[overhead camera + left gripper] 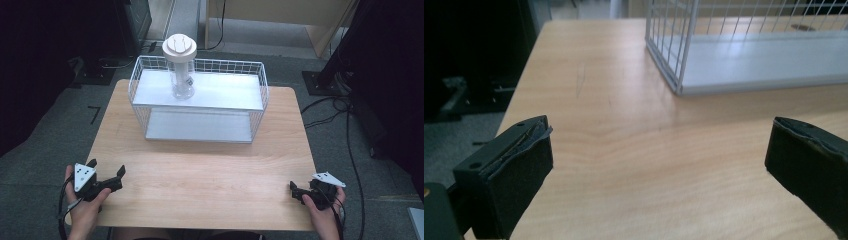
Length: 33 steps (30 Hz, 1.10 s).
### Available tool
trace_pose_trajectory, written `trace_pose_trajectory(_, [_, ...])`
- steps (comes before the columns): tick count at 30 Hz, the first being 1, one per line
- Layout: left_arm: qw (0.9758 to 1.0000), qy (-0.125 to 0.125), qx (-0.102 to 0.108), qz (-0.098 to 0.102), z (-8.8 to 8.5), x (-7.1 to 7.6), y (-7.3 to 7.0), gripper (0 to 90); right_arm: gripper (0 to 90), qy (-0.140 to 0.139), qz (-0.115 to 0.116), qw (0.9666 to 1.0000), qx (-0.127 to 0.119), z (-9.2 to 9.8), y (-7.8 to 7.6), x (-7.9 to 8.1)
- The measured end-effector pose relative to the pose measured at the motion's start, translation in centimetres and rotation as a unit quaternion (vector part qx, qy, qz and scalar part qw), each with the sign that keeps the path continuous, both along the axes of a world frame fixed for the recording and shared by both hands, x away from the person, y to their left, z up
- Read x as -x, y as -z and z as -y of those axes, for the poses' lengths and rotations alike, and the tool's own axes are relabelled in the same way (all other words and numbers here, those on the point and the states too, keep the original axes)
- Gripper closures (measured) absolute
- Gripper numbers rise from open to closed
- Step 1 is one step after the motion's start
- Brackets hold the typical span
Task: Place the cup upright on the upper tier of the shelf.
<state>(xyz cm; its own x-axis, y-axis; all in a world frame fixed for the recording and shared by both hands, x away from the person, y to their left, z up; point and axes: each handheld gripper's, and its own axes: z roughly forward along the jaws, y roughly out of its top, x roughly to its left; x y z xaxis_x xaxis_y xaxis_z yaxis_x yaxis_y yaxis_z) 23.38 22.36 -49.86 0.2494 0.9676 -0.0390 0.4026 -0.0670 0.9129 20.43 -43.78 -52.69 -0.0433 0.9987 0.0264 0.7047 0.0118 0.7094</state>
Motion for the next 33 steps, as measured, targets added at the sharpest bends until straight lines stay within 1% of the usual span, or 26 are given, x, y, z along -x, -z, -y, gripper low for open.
trace_pose_trajectory(1, [1.0, 0.0, -0.006, -0.006, -0.2, 0.1, 0.2, 0.0, 0.0, 0.0, 0.0, 1.0, 0.0, 0.0, 0.0, 0.0])
trace_pose_trajectory(5, [0.9994, -0.004, -0.013, -0.031, -0.8, 0.2, 0.9, 0.0, 0.0, 0.0, 0.0, 1.0, 0.0, 0.0, 0.0, 0.0])
trace_pose_trajectory(8, [0.999, -0.006, -0.016, -0.041, -1.4, 0.3, 1.3, 0.0, 0.0, 0.0, 0.001, 1.0, 0.0, 0.0, 0.0, 0.0])
trace_pose_trajectory(9, [0.9988, -0.006, -0.014, -0.046, -1.5, 0.3, 1.3, 0.0, 0.0, 0.001, 0.0, 1.0, 0.0, 0.0, 0.0, 0.0])
trace_pose_trajectory(10, [0.9988, -0.006, -0.011, -0.048, -1.7, 0.3, 1.3, 0.0, 0.0, 0.003, 0.0, 1.0, -0.001, 0.0, 0.0, 0.0])
trace_pose_trajectory(13, [0.9983, -0.003, -0.014, -0.056, -2.3, 0.3, 1.3, 0.0, 0.0, 0.004, 0.001, 1.0, 0.0, -0.1, 0.0, 0.1])
trace_pose_trajectory(14, [0.9982, -0.004, -0.016, -0.058, -2.4, 0.4, 1.3, 0.0, 0.0, 0.004, 0.001, 1.0, 0.0, -0.1, 0.0, 0.1])
trace_pose_trajectory(16, [0.9977, -0.008, -0.029, -0.061, -2.6, 0.4, 1.3, 0.0, 0.0, 0.004, 0.001, 1.0, 0.0, -0.1, 0.0, 0.1])
trace_pose_trajectory(17, [0.9972, -0.008, -0.032, -0.066, -2.8, 0.5, 1.3, 0.0, 0.0, 0.003, 0.001, 1.0, 0.001, 0.0, 0.0, 0.1])
trace_pose_trajectory(18, [0.9968, -0.007, -0.03, -0.074, -3.0, 0.5, 1.4, 0.0, 0.0, 0.004, 0.001, 1.0, 0.0, -0.1, 0.0, 0.1])
trace_pose_trajectory(20, [0.9947, -0.008, -0.038, -0.095, -3.1, 0.4, 1.4, 0.0, 0.0, 0.004, 0.001, 1.0, 0.0, -0.1, 0.0, 0.1])
trace_pose_trajectory(23, [0.993, -0.003, -0.051, -0.106, -3.1, 0.4, 1.5, 0.0, 0.0, 0.004, 0.001, 1.0, 0.0, -0.1, 0.0, 0.1])
trace_pose_trajectory(24, [0.9929, -0.001, -0.052, -0.107, -3.0, 0.4, 1.5, 0.0, 0.0, 0.003, 0.001, 1.0, 0.001, 0.0, 0.0, 0.1])
trace_pose_trajectory(25, [0.9919, -0.001, -0.056, -0.114, -3.0, 0.4, 1.5, 0.0, 0.0, 0.003, 0.001, 1.0, 0.0, -0.1, 0.0, 0.1])
trace_pose_trajectory(26, [0.9908, 0.001, -0.054, -0.124, -3.1, 0.3, 1.6, 0.0, 0.0, 0.004, 0.001, 1.0, 0.0, -0.1, 0.0, 0.1])
trace_pose_trajectory(28, [0.9902, 0.001, -0.048, -0.131, -3.2, 0.2, 1.6, 0.0, 0.0, 0.004, 0.001, 1.0, 0.0, -0.1, 0.0, 0.1])
trace_pose_trajectory(30, [0.9893, 0.001, -0.048, -0.138, -3.2, 0.2, 1.6, 0.0, 0.0, 0.004, 0.001, 1.0, 0.0, -0.1, 0.0, 0.1])
trace_pose_trajectory(31, [0.9873, -0.003, -0.054, -0.149, -3.2, 0.0, 1.7, 0.0, 0.0, 0.004, 0.001, 1.0, 0.0, -0.1, 0.0, 0.1])
trace_pose_trajectory(32, [0.9836, -0.012, -0.063, -0.169, -3.0, -0.2, 1.9, 1.8, 0.0, 0.004, 0.001, 1.0, 0.0, -0.1, 0.0, 0.1])
trace_pose_trajectory(33, [0.9825, -0.018, -0.066, -0.174, -3.0, -0.2, 1.9, 9.8, 0.0, 0.004, 0.001, 1.0, 0.0, -0.1, 0.0, 0.1])
